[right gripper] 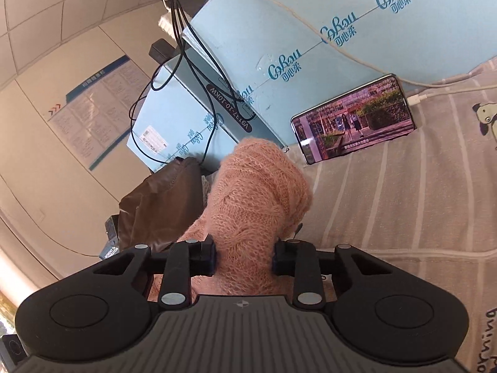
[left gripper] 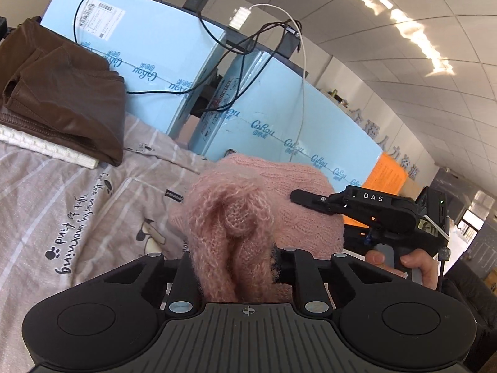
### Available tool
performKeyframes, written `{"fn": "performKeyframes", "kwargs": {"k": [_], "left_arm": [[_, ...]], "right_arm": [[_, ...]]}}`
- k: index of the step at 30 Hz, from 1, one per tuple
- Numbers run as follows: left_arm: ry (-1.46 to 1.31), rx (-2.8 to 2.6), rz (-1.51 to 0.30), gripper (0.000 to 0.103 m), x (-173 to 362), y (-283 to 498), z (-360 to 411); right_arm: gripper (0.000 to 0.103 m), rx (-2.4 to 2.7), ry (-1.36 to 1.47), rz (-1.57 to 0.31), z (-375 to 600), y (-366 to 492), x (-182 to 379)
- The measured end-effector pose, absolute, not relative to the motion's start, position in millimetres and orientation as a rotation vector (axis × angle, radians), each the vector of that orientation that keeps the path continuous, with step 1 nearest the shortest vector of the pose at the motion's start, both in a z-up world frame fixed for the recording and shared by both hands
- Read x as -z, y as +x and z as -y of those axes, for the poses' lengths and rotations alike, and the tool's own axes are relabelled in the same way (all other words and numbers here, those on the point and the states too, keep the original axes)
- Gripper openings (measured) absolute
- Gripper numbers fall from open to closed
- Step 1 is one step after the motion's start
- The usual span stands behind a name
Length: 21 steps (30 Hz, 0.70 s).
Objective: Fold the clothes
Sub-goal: 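Grasp the folded sweater bundle with both grippers and lift it, then carry the folded sweater to the white cloth beside the blue thermos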
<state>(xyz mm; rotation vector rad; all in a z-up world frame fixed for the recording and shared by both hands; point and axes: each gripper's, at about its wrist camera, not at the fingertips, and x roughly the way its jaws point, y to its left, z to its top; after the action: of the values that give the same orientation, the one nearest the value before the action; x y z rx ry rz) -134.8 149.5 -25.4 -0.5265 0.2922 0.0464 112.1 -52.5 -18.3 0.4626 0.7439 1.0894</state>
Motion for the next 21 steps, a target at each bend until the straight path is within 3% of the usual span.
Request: {"fn": "performKeyframes", "kwargs": {"k": [21], "left_arm": [[-0.359, 0.616, -0.383, 0.017, -4, 10, 88]], "right_arm": [[0.026, -0.549, 0.475, -0.347, 355, 102, -67]]}}
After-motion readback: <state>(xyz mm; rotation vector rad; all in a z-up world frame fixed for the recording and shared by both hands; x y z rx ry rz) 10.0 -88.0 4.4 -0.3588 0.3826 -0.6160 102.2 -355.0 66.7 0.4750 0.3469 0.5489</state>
